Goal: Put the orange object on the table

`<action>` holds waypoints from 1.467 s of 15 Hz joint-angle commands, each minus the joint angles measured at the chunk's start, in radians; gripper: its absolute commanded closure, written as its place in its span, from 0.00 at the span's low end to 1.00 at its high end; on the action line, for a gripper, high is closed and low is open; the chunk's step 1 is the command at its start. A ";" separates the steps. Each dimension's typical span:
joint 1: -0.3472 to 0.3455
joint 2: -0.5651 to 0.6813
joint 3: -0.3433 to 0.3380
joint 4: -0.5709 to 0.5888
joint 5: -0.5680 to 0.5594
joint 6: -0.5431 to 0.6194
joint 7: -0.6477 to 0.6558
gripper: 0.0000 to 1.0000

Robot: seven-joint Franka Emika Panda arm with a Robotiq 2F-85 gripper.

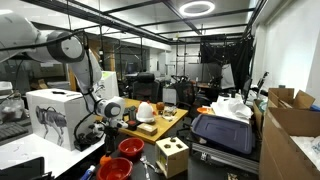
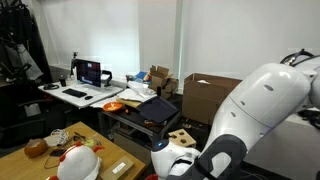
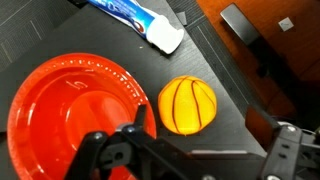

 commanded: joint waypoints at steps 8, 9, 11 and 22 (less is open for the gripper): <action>-0.073 -0.032 0.093 -0.039 0.026 0.073 -0.174 0.00; -0.086 -0.032 0.110 -0.039 0.034 0.082 -0.212 0.00; -0.175 -0.089 0.118 -0.077 0.041 0.072 -0.325 0.00; -0.534 -0.359 0.202 -0.225 0.148 -0.061 -0.840 0.00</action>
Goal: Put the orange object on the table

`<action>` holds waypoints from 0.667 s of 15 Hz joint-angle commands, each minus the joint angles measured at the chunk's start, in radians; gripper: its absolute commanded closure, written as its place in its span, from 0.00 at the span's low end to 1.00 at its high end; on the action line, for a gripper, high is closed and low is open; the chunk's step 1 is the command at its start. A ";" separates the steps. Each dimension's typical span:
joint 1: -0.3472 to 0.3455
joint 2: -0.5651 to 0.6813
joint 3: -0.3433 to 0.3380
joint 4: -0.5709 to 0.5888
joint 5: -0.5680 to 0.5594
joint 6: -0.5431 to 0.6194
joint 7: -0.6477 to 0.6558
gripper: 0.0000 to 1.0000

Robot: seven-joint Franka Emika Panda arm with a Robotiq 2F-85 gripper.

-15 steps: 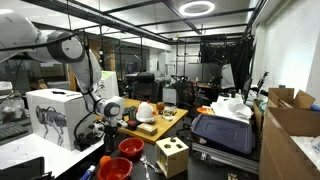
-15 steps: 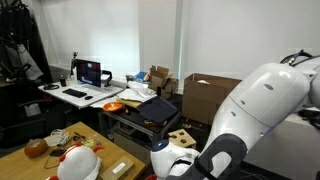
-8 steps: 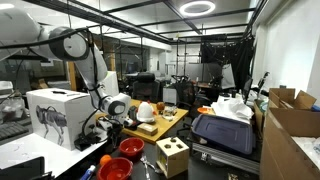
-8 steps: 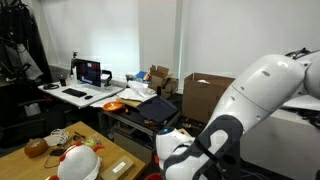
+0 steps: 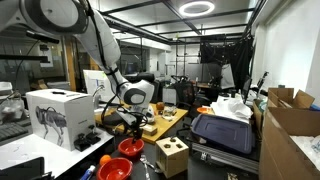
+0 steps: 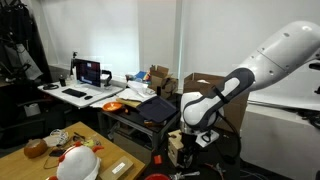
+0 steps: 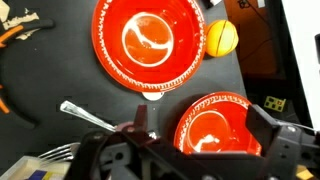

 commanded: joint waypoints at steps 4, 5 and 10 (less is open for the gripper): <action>-0.108 -0.168 0.020 -0.071 0.074 -0.246 -0.229 0.00; -0.114 -0.188 0.011 -0.075 0.072 -0.272 -0.251 0.00; -0.148 -0.284 -0.058 -0.107 0.066 -0.321 -0.304 0.00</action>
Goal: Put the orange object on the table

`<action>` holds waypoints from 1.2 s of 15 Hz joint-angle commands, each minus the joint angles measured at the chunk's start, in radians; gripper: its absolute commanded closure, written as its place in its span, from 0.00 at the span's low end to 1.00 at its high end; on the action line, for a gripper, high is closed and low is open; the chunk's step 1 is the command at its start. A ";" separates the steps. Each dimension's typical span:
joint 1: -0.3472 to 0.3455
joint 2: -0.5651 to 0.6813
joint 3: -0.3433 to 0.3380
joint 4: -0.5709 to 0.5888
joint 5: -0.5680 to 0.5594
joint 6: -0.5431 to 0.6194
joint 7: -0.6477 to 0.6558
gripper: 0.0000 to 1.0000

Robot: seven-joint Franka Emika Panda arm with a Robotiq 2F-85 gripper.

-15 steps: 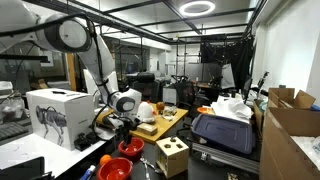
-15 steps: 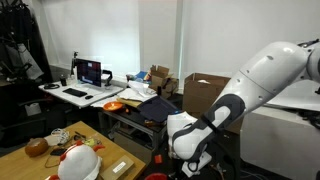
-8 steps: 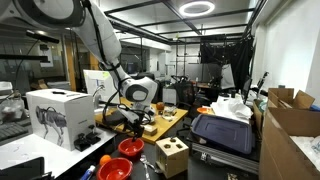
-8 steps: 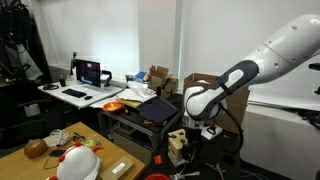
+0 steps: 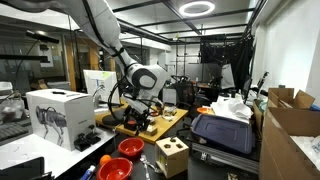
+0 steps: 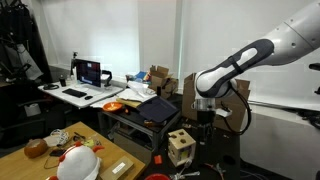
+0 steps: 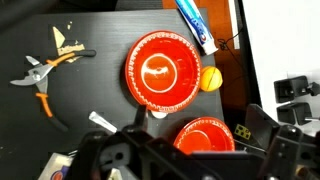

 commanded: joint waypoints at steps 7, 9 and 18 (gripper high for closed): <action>-0.033 -0.228 -0.152 -0.129 0.049 -0.008 0.109 0.00; -0.026 -0.283 -0.170 -0.173 0.077 0.011 0.164 0.00; 0.026 -0.443 -0.186 -0.337 0.070 0.045 0.337 0.00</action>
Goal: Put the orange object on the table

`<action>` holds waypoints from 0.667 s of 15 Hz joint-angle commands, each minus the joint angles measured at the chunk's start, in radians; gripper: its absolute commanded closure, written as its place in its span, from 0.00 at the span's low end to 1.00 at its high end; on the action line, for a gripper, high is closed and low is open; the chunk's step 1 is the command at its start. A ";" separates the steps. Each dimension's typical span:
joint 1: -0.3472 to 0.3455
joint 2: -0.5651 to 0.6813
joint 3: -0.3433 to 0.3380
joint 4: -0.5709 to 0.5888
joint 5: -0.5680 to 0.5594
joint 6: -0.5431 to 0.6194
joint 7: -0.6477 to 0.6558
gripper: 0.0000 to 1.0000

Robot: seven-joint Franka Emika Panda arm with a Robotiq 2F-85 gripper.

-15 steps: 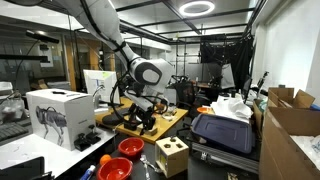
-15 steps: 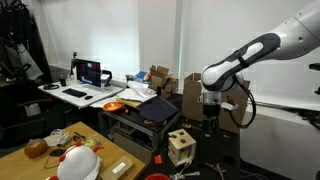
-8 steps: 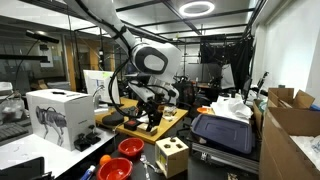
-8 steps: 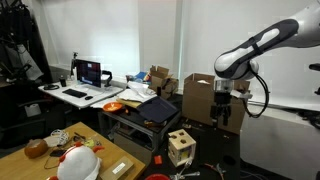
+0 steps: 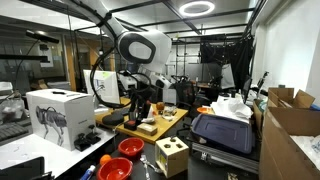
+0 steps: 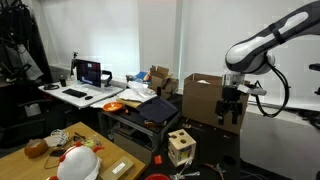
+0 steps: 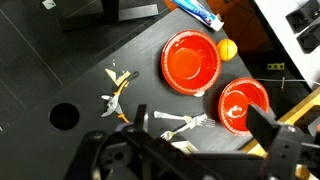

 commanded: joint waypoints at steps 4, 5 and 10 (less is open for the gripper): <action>0.038 -0.031 -0.017 -0.043 0.001 0.007 0.039 0.00; 0.038 -0.029 -0.017 -0.042 0.001 0.007 0.038 0.00; 0.036 -0.023 -0.020 -0.039 0.001 0.007 0.037 0.00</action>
